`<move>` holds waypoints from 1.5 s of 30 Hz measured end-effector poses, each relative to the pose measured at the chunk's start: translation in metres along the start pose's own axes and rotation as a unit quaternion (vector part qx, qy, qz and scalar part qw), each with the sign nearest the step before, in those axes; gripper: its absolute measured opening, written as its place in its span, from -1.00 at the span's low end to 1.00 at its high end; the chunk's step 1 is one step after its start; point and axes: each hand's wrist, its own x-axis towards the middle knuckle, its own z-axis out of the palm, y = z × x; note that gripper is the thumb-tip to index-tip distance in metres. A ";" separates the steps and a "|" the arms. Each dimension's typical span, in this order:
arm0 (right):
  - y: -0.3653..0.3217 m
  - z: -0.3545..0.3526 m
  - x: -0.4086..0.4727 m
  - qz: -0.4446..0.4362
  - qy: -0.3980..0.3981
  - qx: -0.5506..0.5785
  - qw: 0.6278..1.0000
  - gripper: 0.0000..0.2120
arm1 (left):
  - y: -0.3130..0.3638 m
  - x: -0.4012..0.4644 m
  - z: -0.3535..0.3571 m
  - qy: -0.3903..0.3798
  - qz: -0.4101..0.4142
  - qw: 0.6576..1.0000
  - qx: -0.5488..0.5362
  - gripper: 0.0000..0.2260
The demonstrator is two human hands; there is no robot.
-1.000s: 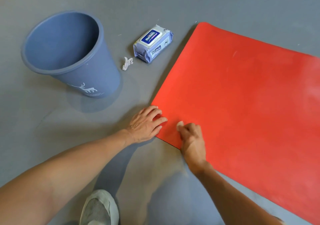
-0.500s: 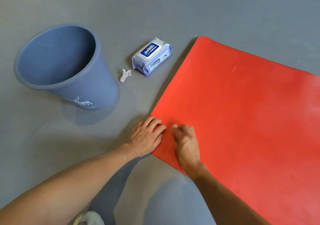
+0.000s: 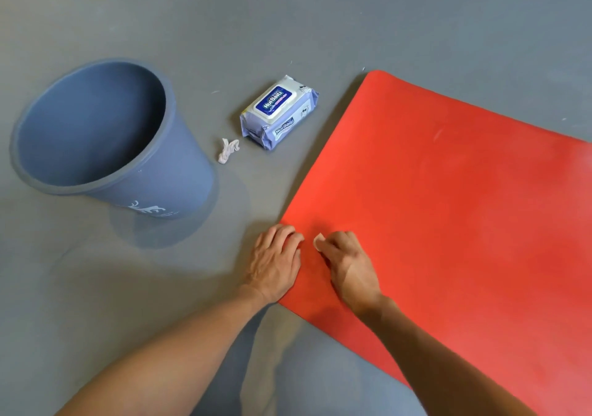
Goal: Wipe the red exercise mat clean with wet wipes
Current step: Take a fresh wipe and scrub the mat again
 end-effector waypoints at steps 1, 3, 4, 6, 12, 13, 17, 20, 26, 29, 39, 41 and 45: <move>0.019 -0.005 0.004 0.012 -0.013 0.008 1.000 -0.93 | 0.001 0.000 0.001 -0.002 0.000 1.000 0.001 -0.75; 0.055 -0.025 0.022 0.106 0.063 -0.021 0.992 -0.94 | 0.001 0.001 0.002 -0.004 0.002 1.000 0.003 -0.75; 0.071 -0.034 0.032 0.175 0.115 -0.047 0.977 -0.96 | 0.001 0.002 0.002 -0.004 0.001 1.000 0.003 -0.75; 0.079 -0.035 0.043 0.261 0.162 -0.038 0.951 -0.84 | 0.002 0.002 0.000 -0.005 -0.003 1.000 -0.001 -0.75; -0.018 0.028 0.009 0.027 0.038 0.047 0.998 -0.75 | -0.001 0.001 0.001 -0.009 -0.010 1.000 -0.010 -0.75; -0.013 0.028 0.008 -0.018 0.015 0.044 0.999 -0.74 | -0.002 0.001 0.001 -0.007 -0.013 1.000 -0.013 -0.76; 0.040 0.000 0.053 0.097 0.079 0.007 0.992 -0.78 | 0.000 0.001 -0.001 -0.006 -0.015 1.000 -0.021 -0.80; 0.051 -0.001 0.082 0.230 0.172 -0.009 0.958 -0.82 | 0.001 0.000 0.000 0.002 -0.033 0.999 -0.025 -0.78; -0.001 0.026 0.037 -0.037 -0.014 0.068 0.997 -0.85 | 0.000 -0.001 0.002 0.004 -0.074 0.996 -0.043 -0.72; 0.035 0.004 0.068 -0.016 -0.007 0.055 0.998 -0.88 | -0.001 0.000 0.000 0.005 -0.077 0.996 -0.053 -0.74; -0.001 0.031 0.068 -0.019 -0.023 0.077 0.997 -0.85 | -0.003 0.002 -0.002 0.023 -0.074 0.996 -0.054 -0.78; 0.012 0.026 0.078 -0.127 -0.060 0.061 0.988 -0.82 | -0.002 0.002 -0.001 0.030 -0.072 0.995 -0.057 -0.81; 0.043 0.023 0.131 0.073 0.072 0.024 0.994 -0.77 | -0.003 0.002 -0.001 0.038 -0.061 0.996 -0.055 -0.84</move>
